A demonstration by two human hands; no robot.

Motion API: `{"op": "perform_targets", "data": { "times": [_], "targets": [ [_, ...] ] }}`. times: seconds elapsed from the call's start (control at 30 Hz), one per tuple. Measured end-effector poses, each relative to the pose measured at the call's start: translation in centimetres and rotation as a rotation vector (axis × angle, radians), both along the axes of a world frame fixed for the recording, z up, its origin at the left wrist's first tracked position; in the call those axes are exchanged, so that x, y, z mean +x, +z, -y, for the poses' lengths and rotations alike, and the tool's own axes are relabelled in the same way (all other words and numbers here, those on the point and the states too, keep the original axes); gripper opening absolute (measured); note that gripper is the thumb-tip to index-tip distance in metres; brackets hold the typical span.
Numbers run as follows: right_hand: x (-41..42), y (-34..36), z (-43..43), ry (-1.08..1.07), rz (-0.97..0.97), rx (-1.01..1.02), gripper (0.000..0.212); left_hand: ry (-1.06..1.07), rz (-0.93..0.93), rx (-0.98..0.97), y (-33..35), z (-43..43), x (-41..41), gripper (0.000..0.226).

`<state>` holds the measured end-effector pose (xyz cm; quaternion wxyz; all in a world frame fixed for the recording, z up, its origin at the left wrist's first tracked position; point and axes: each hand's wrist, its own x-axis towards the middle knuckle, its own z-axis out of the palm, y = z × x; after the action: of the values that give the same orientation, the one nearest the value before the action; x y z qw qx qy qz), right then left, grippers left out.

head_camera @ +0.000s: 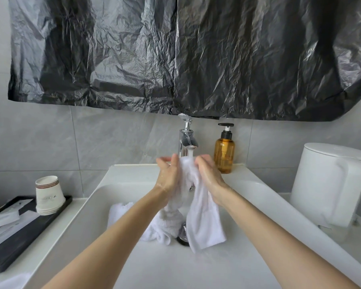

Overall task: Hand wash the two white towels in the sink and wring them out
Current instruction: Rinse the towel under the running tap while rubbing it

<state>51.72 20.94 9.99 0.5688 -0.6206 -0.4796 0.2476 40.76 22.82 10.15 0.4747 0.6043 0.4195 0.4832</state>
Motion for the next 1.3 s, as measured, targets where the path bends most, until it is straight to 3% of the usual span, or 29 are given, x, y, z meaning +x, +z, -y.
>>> {"op": "perform_targets", "data": {
  "times": [0.1,0.27,0.37,0.47,0.57,0.63,0.67,0.73,0.8,0.87,0.97,1.07,1.17,1.27,1.3],
  "targets": [
    [-1.2,-1.1,0.4,0.002,0.217,0.074,0.021,-0.010,-0.069,0.073,-1.0,-0.1,0.3,0.037],
    [-1.7,-0.6,0.6,-0.140,0.526,0.013,0.046,0.103,-0.236,0.182,-1.1,-0.7,0.0,0.046],
    [-1.2,-0.5,0.7,-0.116,0.846,0.106,0.025,0.078,-0.389,0.220,-0.6,-0.7,-0.2,0.042],
    [-0.2,0.3,1.3,-0.024,0.910,0.147,0.025,0.054,-0.487,0.231,-0.6,-0.8,-0.1,0.045],
    [1.3,0.6,1.1,-0.055,0.800,0.220,0.035,-0.124,-0.230,0.140,-0.7,-1.4,0.0,0.052],
    [2.6,0.6,0.4,-0.138,0.592,0.227,0.043,-0.272,-0.202,0.130,-0.9,-1.3,-0.3,0.059],
    [3.0,0.8,0.2,-0.170,0.476,0.239,0.046,-0.317,-0.288,0.150,-1.3,-1.4,-0.6,0.065],
    [3.7,1.3,0.1,-0.226,0.194,0.230,0.047,-0.335,-0.627,0.261,-2.9,-2.1,-1.0,0.078],
    [4.4,1.7,0.0,-0.270,-0.042,0.205,0.042,-0.335,-0.836,0.302,-4.2,-2.8,-1.5,0.051],
    [5.1,1.7,0.1,-0.273,-0.196,0.145,0.037,-0.363,-0.651,0.181,-4.4,-3.0,-2.0,0.023],
    [5.5,1.1,-0.5,-0.215,-0.333,0.041,0.033,-0.332,-0.252,-0.072,-3.1,-3.0,-2.2,0.015],
    [5.4,0.1,-1.2,-0.140,-0.188,-0.019,0.036,-0.271,0.010,-0.257,-1.5,-2.9,-2.7,0.020],
    [3.6,-0.2,-0.7,0.106,-0.008,-0.005,0.037,-0.267,0.245,-0.280,-0.1,-2.6,-3.0,0.027],
    [2.0,-0.4,0.4,0.410,0.031,-0.124,0.067,-0.167,0.311,-0.248,0.5,-2.3,-2.7,0.029],
    [1.8,-0.3,0.8,0.448,0.049,-0.134,0.066,-0.133,0.299,-0.235,0.6,-2.4,-2.7,0.040]
  ]
}}
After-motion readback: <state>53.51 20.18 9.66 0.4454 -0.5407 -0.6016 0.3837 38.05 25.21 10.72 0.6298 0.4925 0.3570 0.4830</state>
